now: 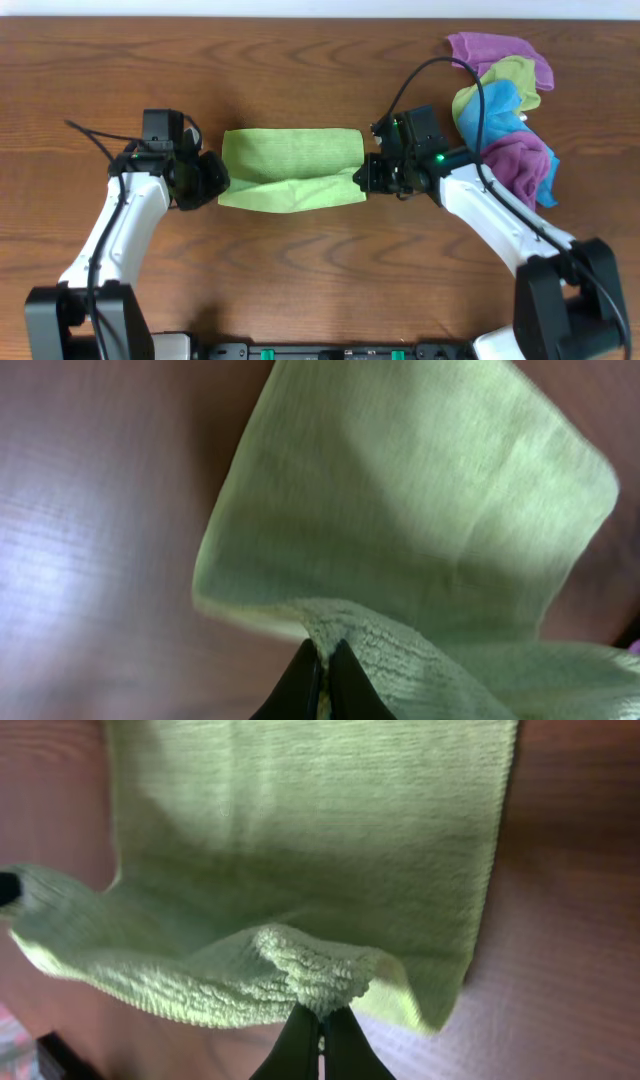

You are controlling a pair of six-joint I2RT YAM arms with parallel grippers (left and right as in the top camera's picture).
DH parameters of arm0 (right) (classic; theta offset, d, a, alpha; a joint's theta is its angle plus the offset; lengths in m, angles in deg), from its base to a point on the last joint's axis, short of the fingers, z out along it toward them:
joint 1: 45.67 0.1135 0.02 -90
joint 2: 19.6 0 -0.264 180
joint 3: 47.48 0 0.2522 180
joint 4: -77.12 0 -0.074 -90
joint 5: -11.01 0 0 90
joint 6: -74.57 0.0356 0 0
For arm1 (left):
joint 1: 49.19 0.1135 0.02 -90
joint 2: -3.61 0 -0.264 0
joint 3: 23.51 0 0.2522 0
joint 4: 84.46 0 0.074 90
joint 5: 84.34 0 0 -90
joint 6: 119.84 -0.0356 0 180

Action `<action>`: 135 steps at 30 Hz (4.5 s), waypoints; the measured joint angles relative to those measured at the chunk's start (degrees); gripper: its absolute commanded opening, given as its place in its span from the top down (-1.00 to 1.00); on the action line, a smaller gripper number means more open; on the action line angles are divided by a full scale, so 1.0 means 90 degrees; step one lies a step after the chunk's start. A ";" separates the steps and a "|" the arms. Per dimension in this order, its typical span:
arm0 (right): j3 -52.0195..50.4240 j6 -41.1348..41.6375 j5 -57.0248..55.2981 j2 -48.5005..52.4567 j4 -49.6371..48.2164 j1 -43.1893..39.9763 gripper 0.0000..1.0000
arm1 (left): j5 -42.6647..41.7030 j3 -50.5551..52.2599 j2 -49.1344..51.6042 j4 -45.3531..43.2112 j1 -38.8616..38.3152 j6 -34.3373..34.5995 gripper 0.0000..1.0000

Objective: Fold the cloth

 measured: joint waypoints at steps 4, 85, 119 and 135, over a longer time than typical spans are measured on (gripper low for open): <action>0.0092 0.0017 -0.0029 0.0430 -0.0236 -0.0257 0.97 | -0.0039 -0.0002 0.0350 -0.0901 0.0000 0.0041 0.89; 0.2448 -0.1044 -0.1472 0.1678 0.0678 -0.0058 0.97 | 0.1761 -0.2047 0.2492 -0.0374 -0.0860 -0.1200 0.88; 0.2416 -0.2280 0.3121 0.2987 0.1226 -0.1853 -0.61 | 0.1554 -0.2045 0.3004 -0.0461 -0.0857 -0.1027 0.88; 0.2419 -0.1928 0.2438 0.3087 0.0828 -0.1455 -0.61 | 0.1515 -0.2045 0.3004 -0.0442 -0.0857 -0.1027 0.88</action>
